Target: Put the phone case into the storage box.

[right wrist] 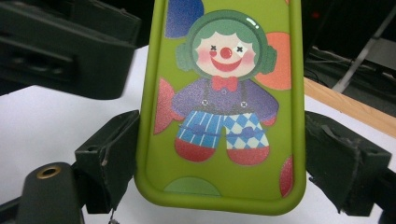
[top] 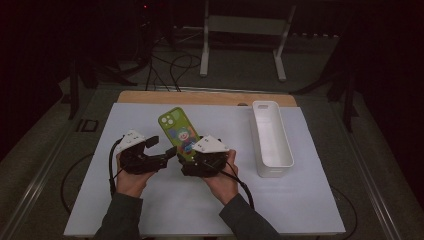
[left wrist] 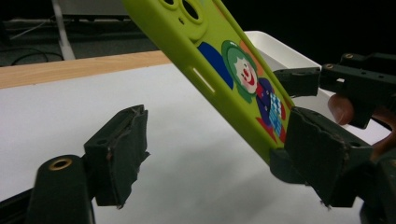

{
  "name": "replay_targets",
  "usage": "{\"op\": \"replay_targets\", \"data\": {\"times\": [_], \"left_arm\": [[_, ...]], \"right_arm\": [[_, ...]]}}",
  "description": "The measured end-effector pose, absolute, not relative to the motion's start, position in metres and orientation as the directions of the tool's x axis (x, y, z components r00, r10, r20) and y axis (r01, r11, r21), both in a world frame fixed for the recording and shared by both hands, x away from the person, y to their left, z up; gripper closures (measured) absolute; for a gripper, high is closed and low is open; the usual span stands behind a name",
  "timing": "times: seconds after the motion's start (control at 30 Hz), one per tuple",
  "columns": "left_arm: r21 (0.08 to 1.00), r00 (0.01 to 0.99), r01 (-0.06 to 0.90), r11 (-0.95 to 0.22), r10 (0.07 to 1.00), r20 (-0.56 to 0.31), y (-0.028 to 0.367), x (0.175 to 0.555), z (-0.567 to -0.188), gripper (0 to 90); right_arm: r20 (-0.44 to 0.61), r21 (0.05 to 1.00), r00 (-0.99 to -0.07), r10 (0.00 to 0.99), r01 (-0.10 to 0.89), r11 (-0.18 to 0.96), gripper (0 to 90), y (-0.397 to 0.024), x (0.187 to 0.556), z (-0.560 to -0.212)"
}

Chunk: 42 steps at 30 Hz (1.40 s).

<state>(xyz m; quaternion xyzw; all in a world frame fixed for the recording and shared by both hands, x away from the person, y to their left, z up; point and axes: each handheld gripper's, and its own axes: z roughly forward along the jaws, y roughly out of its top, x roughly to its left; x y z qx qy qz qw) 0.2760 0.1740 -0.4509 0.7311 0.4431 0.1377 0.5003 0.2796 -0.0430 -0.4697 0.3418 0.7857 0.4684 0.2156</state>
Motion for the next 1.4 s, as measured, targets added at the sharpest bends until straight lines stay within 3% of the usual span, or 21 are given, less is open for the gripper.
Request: {"op": "replay_targets", "data": {"times": [0.27, 0.67, 1.1, 1.4], "left_arm": [[0.851, 0.577, 0.518, -0.085, 0.770, -0.274, 0.170, 0.280, -0.451, 32.1], [0.850, 0.597, 0.521, -0.071, 0.742, -0.304, 0.164, 0.281, -0.454, 53.4], [0.855, 0.624, 0.516, -0.046, 0.705, -0.339, 0.167, 0.282, -0.454, 71.1], [0.864, 0.653, 0.500, -0.055, 0.680, -0.334, 0.162, 0.280, -0.453, 77.1]], "right_arm": [[-0.022, 0.893, -0.692, 0.722, 0.311, 0.325, 15.6, -0.040, 0.276, -0.470], [-0.022, 0.906, -0.704, 0.710, 0.286, 0.312, 15.6, -0.036, 0.274, -0.470], [0.011, 0.902, -0.715, 0.699, 0.310, 0.302, 15.8, -0.032, 0.276, -0.474], [0.044, 0.895, -0.712, 0.701, 0.340, 0.290, 15.5, -0.032, 0.279, -0.476]]}}
